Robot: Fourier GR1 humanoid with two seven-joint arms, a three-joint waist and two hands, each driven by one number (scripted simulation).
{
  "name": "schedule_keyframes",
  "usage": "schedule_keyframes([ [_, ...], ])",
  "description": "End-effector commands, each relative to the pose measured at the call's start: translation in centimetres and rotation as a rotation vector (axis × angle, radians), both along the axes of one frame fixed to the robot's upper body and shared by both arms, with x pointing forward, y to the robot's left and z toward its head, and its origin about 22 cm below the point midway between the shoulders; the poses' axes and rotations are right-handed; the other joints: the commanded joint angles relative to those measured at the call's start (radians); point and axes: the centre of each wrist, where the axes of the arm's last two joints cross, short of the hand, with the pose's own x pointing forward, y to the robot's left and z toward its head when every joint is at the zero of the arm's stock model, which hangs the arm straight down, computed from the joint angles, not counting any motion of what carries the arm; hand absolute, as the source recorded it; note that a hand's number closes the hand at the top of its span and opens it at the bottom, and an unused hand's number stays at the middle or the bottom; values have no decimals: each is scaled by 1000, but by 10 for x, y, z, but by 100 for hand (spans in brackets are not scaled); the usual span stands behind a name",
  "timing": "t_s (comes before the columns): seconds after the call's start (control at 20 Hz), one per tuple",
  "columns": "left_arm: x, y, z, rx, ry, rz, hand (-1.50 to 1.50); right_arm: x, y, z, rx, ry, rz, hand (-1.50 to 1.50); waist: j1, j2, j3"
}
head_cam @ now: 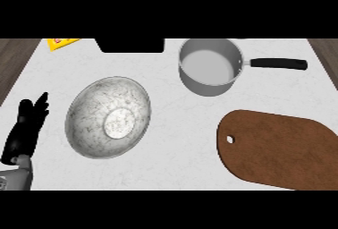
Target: Pick the can from the cutting board and place it in the pot
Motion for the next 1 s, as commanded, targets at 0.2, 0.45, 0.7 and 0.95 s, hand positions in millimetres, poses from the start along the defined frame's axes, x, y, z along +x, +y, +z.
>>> schedule_keyframes([
  [0.2,-9,2,0,7,2,12,0,7,24,81,75,-219,123,150,-1,-2,-2],
  [0.45,-14,-10,-18,-3,13,-8,0,21,72,121,85,-168,202,150,3,-2,-3],
  [0.7,11,-11,-3,-11,-1,-1,0,40,128,133,91,-73,233,150,2,-1,-3],
  [0.95,-6,-13,-6,-1,0,-9,0,69,177,122,114,13,200,150,16,0,-2],
])
